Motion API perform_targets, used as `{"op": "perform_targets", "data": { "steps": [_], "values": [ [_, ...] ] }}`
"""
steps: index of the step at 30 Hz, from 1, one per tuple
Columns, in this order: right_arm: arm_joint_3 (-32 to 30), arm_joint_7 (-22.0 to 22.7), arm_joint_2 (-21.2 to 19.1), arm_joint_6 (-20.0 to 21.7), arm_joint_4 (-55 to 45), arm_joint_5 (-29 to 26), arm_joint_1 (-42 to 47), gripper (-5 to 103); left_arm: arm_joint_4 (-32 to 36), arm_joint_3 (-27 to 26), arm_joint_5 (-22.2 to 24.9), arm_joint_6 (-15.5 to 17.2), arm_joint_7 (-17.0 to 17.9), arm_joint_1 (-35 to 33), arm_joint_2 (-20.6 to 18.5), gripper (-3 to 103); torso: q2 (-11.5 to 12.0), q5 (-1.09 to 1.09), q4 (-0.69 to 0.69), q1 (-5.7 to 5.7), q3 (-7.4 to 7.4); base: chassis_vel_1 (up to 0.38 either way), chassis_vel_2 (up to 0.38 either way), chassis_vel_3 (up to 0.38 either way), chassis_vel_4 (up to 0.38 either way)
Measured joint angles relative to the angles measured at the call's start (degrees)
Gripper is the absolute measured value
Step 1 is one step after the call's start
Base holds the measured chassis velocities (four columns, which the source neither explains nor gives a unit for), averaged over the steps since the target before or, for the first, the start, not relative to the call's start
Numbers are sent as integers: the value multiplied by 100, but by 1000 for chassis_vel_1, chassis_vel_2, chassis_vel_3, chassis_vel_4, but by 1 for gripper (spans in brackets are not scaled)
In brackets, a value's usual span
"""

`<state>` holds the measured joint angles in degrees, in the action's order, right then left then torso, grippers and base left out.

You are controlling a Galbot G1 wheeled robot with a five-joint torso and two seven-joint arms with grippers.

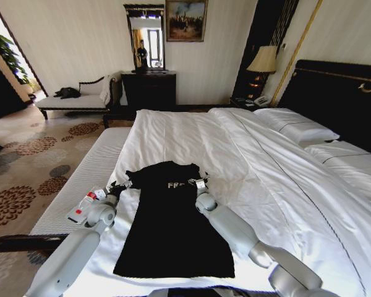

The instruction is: Fold the clothes on the bed.

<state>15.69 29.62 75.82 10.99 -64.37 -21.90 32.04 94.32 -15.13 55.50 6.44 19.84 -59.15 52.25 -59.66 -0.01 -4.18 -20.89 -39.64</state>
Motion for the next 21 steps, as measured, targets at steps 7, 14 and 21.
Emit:
{"op": "perform_targets", "data": {
  "steps": [7,14,21],
  "values": [
    [-122,-68,390,-308,653,478,-112,100,47,-32,7,-8,-9,-55,-44,100,0,0,-1,0,0,0,0,0,0],
    [-181,193,-92,-141,-495,-15,102,100,38,-65,-21,-32,-14,-65,7,100,0,0,-2,0,0,0,0,0,0],
    [-513,425,-984,124,-1723,-590,492,100,-120,43,79,-53,-112,-10,60,100,-1,2,0,0,0,0,0,0,0]
  ]
}}
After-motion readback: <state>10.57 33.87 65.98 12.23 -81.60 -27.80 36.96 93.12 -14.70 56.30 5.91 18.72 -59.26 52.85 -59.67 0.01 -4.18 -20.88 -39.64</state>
